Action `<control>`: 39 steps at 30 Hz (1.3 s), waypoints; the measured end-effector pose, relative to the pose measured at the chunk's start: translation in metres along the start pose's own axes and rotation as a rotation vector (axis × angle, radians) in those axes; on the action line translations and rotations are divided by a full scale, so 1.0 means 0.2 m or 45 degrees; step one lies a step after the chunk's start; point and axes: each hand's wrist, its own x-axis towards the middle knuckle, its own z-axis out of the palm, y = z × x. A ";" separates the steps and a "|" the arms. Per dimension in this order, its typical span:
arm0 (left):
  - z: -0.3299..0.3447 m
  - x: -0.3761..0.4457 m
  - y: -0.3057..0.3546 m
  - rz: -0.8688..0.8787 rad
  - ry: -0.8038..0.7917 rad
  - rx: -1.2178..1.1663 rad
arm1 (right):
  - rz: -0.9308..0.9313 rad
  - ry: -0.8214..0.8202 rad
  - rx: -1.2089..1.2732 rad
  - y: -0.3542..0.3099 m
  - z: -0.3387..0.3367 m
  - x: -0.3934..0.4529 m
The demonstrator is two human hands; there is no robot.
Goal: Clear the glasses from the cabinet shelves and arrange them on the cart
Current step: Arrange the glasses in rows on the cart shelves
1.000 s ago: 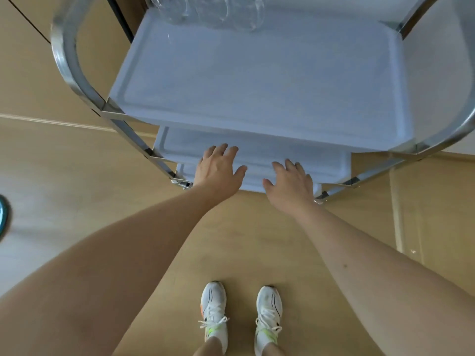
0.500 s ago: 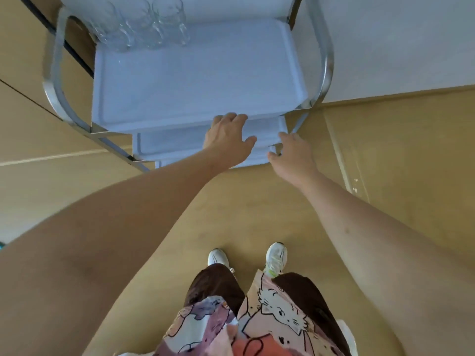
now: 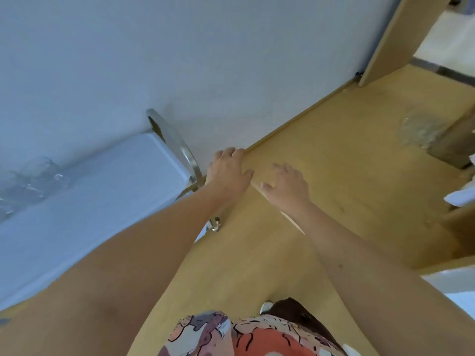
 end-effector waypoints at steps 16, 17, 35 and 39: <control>0.48 0.85 1.13 0.602 -0.239 0.019 | 0.543 0.252 0.041 0.97 -0.54 0.37; 0.51 0.92 1.17 0.623 -0.254 0.004 | 0.579 0.259 0.041 1.01 -0.56 0.42; 0.81 2.28 2.01 1.193 -0.497 0.044 | 1.171 0.612 0.099 1.58 -1.10 1.25; 0.91 2.39 2.32 1.368 -0.529 0.050 | 1.305 0.647 0.098 1.79 -1.22 1.28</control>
